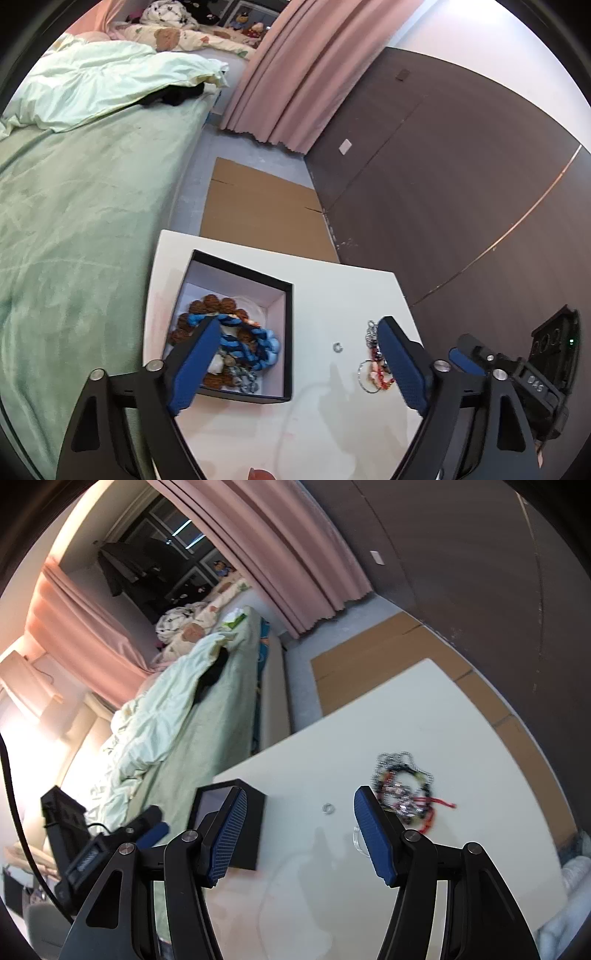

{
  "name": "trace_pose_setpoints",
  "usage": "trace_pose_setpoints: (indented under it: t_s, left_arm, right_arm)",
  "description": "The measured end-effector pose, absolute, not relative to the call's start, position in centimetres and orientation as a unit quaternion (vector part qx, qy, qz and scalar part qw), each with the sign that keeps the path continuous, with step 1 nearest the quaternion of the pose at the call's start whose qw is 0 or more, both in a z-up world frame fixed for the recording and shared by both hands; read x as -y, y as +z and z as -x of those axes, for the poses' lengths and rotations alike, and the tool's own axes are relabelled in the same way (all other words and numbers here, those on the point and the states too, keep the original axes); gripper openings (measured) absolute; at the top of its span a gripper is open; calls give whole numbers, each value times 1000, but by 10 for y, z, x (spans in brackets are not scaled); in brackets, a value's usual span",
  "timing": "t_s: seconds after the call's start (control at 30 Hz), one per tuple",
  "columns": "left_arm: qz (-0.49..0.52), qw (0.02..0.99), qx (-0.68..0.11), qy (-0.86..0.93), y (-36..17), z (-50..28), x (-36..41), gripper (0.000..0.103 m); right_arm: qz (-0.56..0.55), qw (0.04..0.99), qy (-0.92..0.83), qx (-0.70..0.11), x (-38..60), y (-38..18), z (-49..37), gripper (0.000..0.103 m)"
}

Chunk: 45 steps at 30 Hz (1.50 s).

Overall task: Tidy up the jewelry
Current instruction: 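Carry both bracelets to the black box and open both grippers to drop them in, then lower the left gripper around the silver ring while the right gripper reaches the black bead bracelet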

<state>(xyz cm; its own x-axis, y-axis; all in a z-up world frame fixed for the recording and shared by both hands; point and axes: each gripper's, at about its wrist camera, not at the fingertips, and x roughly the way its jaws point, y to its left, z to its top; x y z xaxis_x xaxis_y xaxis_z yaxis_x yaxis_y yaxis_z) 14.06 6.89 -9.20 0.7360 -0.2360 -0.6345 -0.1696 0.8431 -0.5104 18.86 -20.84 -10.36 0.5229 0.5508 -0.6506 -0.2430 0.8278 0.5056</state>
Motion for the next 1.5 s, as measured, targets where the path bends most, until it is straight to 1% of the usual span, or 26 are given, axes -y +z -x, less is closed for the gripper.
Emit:
trace_pose_setpoints:
  t_s: [0.07,0.17,0.47,0.67,0.73,0.8,0.83,1.0,1.13,1.2,1.23,1.3,1.33,1.4,1.43,1.5]
  left_arm:
    - [276,893,-355,-21,-89,-140,-63,103]
    - [271,898,-345,-32,-87,-140,-53,103]
    - [224,905,-357,-53,-88,-148,-16,103]
    - [190,905,-375,-65,-94,-155,7,103]
    - [183,902,-384,-69,-96,-160,14,103]
    - [181,900,-391,-71,-99,-163,19,103]
    - [179,898,-395,-74,-102,-165,23,103]
    - [151,890,-422,-82,-113,-176,42,103]
    - [128,886,-436,-92,-123,-186,56,101]
    - [123,884,-443,-88,-128,-193,59,94]
    - [120,883,-445,-86,-131,-196,61,92]
    - [119,879,-454,-87,-138,-204,62,80]
    - [120,876,-459,-88,-140,-207,63,77]
    - [119,870,-470,-85,-148,-216,63,64]
    - [120,868,-474,-83,-150,-220,63,60]
    - [121,863,-484,-75,-158,-228,62,44]
  right_arm:
    - [-170,855,222,-438,213,-106,-189,62]
    - [-165,854,214,-444,219,-109,-189,62]
    - [-148,861,195,-447,236,-109,-187,62]
    - [-142,837,186,-495,250,-124,-194,62]
    - [-151,827,185,-509,257,-130,-196,65]
    - [-162,822,181,-515,264,-134,-197,86]
    - [-171,819,177,-518,269,-136,-199,88]
    - [-230,792,156,-544,292,-153,-211,88]
    - [-271,782,154,-540,304,-156,-217,88]
    - [-281,782,150,-535,307,-157,-219,88]
    - [-283,784,146,-533,308,-157,-221,88]
    - [-284,786,137,-532,309,-158,-225,88]
    - [-283,786,135,-533,309,-158,-226,88]
    - [-275,787,131,-537,306,-160,-232,88]
    - [-272,787,131,-538,305,-161,-234,88]
    - [-269,786,136,-540,303,-163,-239,88]
